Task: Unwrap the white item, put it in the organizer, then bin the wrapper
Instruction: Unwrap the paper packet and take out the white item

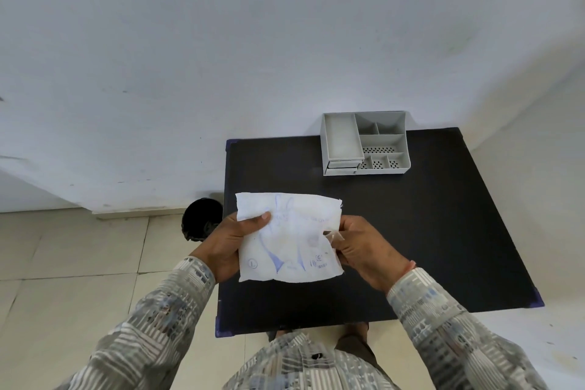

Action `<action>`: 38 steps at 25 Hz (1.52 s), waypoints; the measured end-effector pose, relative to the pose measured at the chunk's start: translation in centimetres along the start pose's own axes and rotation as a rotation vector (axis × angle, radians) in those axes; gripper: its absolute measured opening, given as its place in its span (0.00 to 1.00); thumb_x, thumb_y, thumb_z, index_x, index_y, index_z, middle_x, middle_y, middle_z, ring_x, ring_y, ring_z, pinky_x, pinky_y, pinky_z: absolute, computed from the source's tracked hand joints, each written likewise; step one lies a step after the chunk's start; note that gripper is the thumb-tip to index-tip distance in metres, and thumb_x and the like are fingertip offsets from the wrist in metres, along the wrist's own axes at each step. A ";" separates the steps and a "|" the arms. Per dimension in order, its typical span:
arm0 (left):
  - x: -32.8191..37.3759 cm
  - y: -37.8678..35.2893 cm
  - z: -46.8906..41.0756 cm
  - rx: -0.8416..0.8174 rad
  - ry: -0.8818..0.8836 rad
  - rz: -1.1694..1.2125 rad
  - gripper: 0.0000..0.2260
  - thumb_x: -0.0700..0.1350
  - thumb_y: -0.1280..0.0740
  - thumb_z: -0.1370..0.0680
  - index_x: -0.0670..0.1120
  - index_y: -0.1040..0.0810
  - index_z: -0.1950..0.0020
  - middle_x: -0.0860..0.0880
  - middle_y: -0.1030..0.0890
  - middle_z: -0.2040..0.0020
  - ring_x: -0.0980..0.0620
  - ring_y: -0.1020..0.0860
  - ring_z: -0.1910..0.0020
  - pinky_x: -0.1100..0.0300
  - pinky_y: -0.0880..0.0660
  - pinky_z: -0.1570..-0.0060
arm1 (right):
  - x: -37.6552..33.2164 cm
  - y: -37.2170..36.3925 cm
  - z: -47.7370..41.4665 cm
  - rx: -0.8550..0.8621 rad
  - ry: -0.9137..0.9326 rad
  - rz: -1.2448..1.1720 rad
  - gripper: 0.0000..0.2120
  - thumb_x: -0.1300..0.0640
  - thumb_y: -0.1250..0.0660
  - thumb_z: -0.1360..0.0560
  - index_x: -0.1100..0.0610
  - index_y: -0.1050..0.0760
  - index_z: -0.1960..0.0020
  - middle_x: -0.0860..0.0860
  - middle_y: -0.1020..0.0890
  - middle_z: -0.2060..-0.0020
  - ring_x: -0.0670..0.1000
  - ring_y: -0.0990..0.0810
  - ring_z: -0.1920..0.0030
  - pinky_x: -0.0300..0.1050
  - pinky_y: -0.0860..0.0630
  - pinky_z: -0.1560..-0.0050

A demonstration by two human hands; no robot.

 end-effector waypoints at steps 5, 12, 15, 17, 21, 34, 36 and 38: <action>0.0 0.5 -0.2 0.017 -0.026 -0.026 0.19 0.43 0.26 0.24 0.42 0.17 0.34 0.38 0.13 0.38 0.39 0.12 0.44 0.46 0.13 0.48 | -0.6 1.2 -0.2 0.148 0.091 0.273 0.11 0.58 0.33 0.16 0.50 0.12 0.50 0.43 0.09 0.55 0.46 0.11 0.52 0.48 0.12 0.52; 0.8 1.5 -0.3 0.158 -0.088 -0.028 0.09 0.37 0.26 0.21 0.46 0.15 0.43 0.42 0.09 0.48 0.44 0.10 0.57 0.50 0.13 0.62 | 0.9 3.9 0.3 0.283 0.072 -0.242 0.09 0.54 0.32 0.17 0.54 0.16 0.41 0.53 0.09 0.48 0.58 0.10 0.47 0.66 0.15 0.43; 0.3 2.1 -0.4 0.137 -0.057 -0.057 0.09 0.37 0.28 0.20 0.46 0.15 0.42 0.42 0.09 0.48 0.43 0.10 0.56 0.49 0.13 0.62 | 1.3 2.8 0.2 0.069 -0.033 -0.345 0.11 0.56 0.29 0.19 0.54 0.18 0.37 0.54 0.10 0.44 0.58 0.11 0.44 0.64 0.16 0.42; -0.3 3.0 -0.8 0.151 -0.035 -0.076 0.10 0.37 0.27 0.21 0.44 0.15 0.40 0.41 0.09 0.48 0.42 0.10 0.55 0.49 0.13 0.61 | 1.9 2.8 -0.4 0.076 -0.049 -0.231 0.12 0.60 0.28 0.20 0.56 0.17 0.36 0.55 0.10 0.44 0.58 0.11 0.45 0.60 0.15 0.45; -1.7 7.3 -1.9 0.406 -0.083 -0.160 0.09 0.37 0.24 0.22 0.41 0.15 0.42 0.39 0.10 0.50 0.46 0.10 0.62 0.55 0.15 0.67 | 1.6 6.3 -0.9 0.334 0.044 -0.231 0.12 0.62 0.27 0.21 0.57 0.17 0.37 0.55 0.10 0.45 0.58 0.11 0.46 0.55 0.14 0.50; -4.1 7.3 -5.8 0.678 -0.120 -1.140 0.39 0.49 0.22 0.23 0.44 0.36 0.16 0.41 0.33 0.17 0.37 0.32 0.20 0.39 0.30 0.24 | -0.3 8.7 0.5 0.191 0.069 -0.382 0.13 0.63 0.29 0.20 0.60 0.16 0.36 0.61 0.13 0.40 0.62 0.13 0.40 0.64 0.18 0.38; -2.8 4.5 -5.3 0.597 -0.341 -1.156 0.27 0.43 0.25 0.20 0.46 0.26 0.22 0.43 0.25 0.22 0.39 0.26 0.24 0.40 0.27 0.25 | -0.6 8.5 0.7 0.129 0.053 -0.532 0.13 0.63 0.30 0.21 0.60 0.16 0.37 0.61 0.12 0.41 0.61 0.12 0.43 0.61 0.15 0.43; -2.2 1.2 -4.8 0.386 -0.259 -0.729 0.13 0.38 0.28 0.19 0.47 0.15 0.35 0.43 0.13 0.37 0.40 0.16 0.36 0.42 0.20 0.32 | -0.7 8.2 0.8 0.065 0.043 -0.683 0.14 0.62 0.30 0.23 0.59 0.15 0.39 0.60 0.12 0.42 0.61 0.11 0.45 0.61 0.13 0.48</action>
Point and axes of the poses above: each hand's wrist, its own z-axis away from the middle knuckle, its own y-axis out of the back of the hand, x = y × z, the point moved 7 cm from there along -z, towards the middle knuckle
